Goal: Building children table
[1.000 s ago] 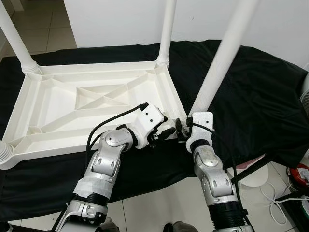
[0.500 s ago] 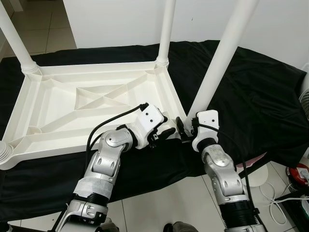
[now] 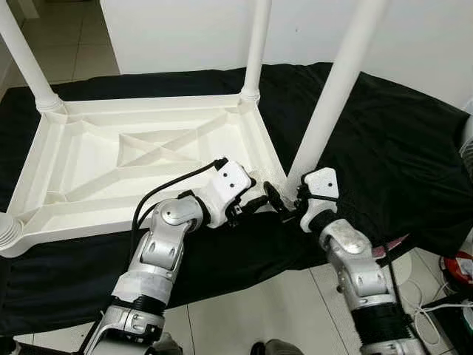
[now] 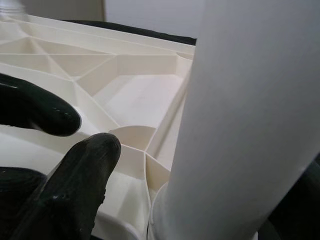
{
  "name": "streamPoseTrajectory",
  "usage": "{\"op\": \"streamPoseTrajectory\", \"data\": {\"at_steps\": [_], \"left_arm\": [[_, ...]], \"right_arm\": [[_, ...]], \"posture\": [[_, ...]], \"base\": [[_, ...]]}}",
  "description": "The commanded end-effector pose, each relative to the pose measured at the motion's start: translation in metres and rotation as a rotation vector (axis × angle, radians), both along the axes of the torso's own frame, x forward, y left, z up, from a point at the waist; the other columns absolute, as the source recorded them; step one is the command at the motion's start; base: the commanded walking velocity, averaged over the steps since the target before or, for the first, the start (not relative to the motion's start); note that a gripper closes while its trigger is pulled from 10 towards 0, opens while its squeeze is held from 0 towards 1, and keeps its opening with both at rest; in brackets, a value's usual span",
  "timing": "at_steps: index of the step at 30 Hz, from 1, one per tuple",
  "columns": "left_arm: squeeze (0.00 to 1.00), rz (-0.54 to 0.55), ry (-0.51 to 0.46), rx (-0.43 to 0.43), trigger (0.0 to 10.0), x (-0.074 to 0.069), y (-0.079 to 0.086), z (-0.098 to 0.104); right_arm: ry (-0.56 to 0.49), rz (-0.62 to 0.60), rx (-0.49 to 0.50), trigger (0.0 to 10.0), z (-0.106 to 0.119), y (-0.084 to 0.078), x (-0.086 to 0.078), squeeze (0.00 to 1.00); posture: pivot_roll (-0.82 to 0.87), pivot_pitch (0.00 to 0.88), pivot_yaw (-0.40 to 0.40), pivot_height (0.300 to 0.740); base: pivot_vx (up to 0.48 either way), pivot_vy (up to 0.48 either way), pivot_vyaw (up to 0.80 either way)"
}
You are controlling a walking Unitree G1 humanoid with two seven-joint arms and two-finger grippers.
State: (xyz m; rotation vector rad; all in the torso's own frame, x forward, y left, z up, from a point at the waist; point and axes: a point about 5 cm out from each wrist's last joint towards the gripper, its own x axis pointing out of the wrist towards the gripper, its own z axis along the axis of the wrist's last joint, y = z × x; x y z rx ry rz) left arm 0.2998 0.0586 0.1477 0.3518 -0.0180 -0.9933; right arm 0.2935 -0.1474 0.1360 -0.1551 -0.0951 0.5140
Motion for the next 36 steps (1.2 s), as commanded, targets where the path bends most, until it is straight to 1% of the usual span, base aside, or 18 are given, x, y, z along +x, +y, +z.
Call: {"op": "streamPoseTrajectory", "data": {"at_steps": [1,3,4,5,7,8,9,10,11,12,18,26,27,29,30,32,36], "left_arm": [[0.0,0.141,-0.04,-0.016,10.0,0.003,0.005,-0.002],[0.0,0.123,-0.043,-0.012,10.0,0.002,0.005,-0.002],[0.0,0.123,-0.043,-0.012,10.0,0.002,0.005,-0.002],[0.0,0.11,-0.041,-0.014,10.0,0.0,0.004,-0.002],[0.0,0.102,-0.042,-0.014,10.0,0.0,0.004,-0.002],[0.0,0.102,-0.042,-0.014,10.0,0.0,0.004,-0.002],[0.0,0.098,-0.042,-0.013,10.0,-0.001,0.003,-0.003],[0.0,0.098,-0.042,-0.013,10.0,-0.001,0.003,-0.003],[0.0,0.094,-0.042,-0.011,10.0,-0.002,0.003,-0.003],[0.0,0.089,-0.044,-0.009,10.0,-0.003,0.003,-0.003],[0.0,0.09,-0.048,-0.005,10.0,-0.003,0.004,-0.003],[0.0,0.091,-0.048,-0.006,10.0,-0.003,0.005,-0.002],[0.0,0.091,-0.049,-0.006,10.0,-0.003,0.005,-0.002],[0.0,0.091,-0.049,-0.006,10.0,-0.003,0.005,-0.002],[0.0,0.091,-0.049,-0.006,10.0,-0.002,0.005,-0.002],[0.0,0.091,-0.049,-0.006,10.0,-0.002,0.005,-0.002],[0.0,0.092,-0.058,0.002,10.0,0.0,0.004,0.0]], "right_arm": [[-0.016,0.057,0.015,10.0,0.003,-0.001,0.001,0.0],[-0.011,0.119,-0.003,10.0,0.004,-0.008,0.003,0.0],[-0.011,0.119,-0.003,10.0,0.004,-0.008,0.003,0.0],[-0.01,0.159,-0.038,10.0,0.004,-0.013,0.005,0.0],[0.002,0.182,-0.069,10.0,0.003,-0.016,0.008,0.0],[0.002,0.182,-0.069,10.0,0.003,-0.016,0.008,0.0],[0.013,0.197,-0.076,8.7,0.002,-0.017,0.009,0.0],[0.013,0.197,-0.076,8.7,0.002,-0.017,0.009,0.0],[0.023,0.214,-0.083,4.6,0.001,-0.018,0.009,0.0],[0.037,0.233,-0.091,0.0,-0.001,-0.018,0.01,0.0],[0.093,0.287,-0.1,0.0,-0.012,-0.02,0.007,0.0],[0.098,0.31,-0.077,0.0,-0.014,-0.024,0.007,0.0],[0.099,0.296,-0.073,3.5,-0.014,-0.024,0.007,0.0],[0.099,0.296,-0.073,3.5,-0.014,-0.024,0.007,0.0],[0.1,0.287,-0.07,10.0,-0.015,-0.024,0.008,0.0],[0.1,0.287,-0.07,10.0,-0.015,-0.024,0.008,0.0],[0.093,0.266,-0.024,10.0,-0.018,-0.017,0.003,0.0]], "posture": [[0.01,0.0,-0.015,0.74],[0.01,0.0,-0.015,0.74],[0.01,0.0,-0.015,0.74],[0.01,0.0,-0.015,0.74],[0.02,0.0,-0.013,0.74],[0.02,0.0,-0.013,0.74],[0.02,0.0,-0.013,0.74],[0.02,0.0,-0.013,0.74],[0.02,0.0,-0.013,0.74],[0.02,0.0,-0.011,0.74],[0.03,0.0,-0.014,0.74],[0.03,0.0,-0.009,0.74],[0.03,0.0,-0.007,0.74],[0.03,0.0,-0.007,0.74],[0.03,0.0,-0.007,0.74],[0.03,0.0,-0.007,0.74],[0.02,0.0,-0.007,0.74]], "base": [[0.0,0.0,0.0],[0.0,0.0,0.0],[0.0,0.0,0.0],[0.0,0.0,0.0],[0.0,0.0,0.0],[0.0,0.0,0.0],[0.0,0.0,0.0],[0.0,0.0,0.0],[0.0,0.0,0.0],[0.0,0.0,0.0],[0.0,0.0,0.0],[0.0,0.0,0.0],[0.0,0.0,0.0],[0.0,0.0,0.0],[0.0,0.0,0.0],[0.0,0.0,0.0],[0.0,0.0,0.0]]}}
